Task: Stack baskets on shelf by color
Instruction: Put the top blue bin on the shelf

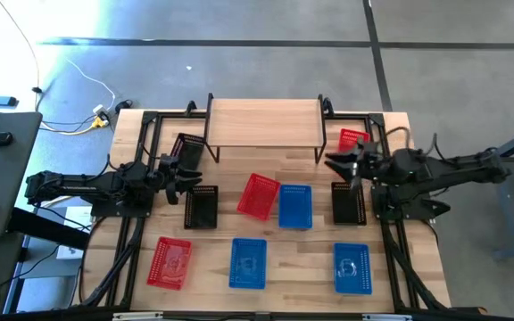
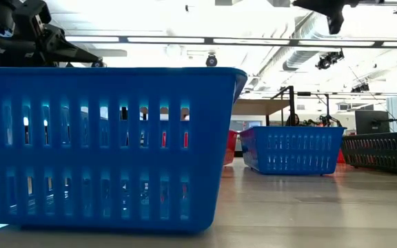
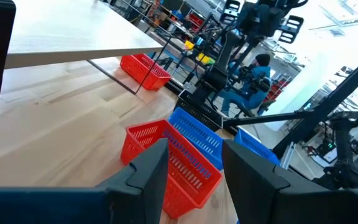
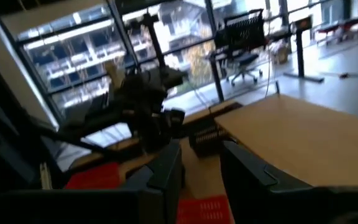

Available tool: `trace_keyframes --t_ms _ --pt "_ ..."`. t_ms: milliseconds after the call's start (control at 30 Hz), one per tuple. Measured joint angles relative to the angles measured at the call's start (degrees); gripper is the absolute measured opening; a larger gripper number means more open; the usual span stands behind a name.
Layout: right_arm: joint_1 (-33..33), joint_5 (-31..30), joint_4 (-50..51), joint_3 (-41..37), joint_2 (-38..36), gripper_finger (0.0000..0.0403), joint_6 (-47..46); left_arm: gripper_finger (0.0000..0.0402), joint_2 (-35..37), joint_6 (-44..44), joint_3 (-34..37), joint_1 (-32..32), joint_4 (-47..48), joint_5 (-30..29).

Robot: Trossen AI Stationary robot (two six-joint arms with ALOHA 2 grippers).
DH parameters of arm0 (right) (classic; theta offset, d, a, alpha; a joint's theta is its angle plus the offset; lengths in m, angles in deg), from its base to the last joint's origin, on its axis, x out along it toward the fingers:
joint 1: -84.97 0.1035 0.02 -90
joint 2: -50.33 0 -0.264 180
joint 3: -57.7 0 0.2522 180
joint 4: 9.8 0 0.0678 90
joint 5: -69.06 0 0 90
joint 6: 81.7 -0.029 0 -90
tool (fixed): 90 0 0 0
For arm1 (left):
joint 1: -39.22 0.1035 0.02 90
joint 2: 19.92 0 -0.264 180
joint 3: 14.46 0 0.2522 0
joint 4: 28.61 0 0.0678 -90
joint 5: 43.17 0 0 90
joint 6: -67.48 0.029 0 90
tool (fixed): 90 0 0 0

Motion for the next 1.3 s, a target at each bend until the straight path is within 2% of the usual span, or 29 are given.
trace_keyframes --t_ms 333,533,800,1300 --pt "0.07 11.9 3.02 8.26 14.76 0.0098 -1.37 0.014 0.0 0.0 0.0 0.02 0.0 0.0" --pt "2.32 15.93 3.54 10.93 21.28 0.0098 -0.83 0.014 0.0 0.0 0.0 0.02 0.0 0.0" --pt "5.69 15.85 5.58 11.54 26.98 0.0099 -1.1 0.014 0.0 0.0 0.0 0.02 0.0 0.02" --pt "6.17 16.51 8.22 11.5 33.61 0.0099 -4.26 0.014 0.0 -0.44 0.01 0.0 0.01 0.02"
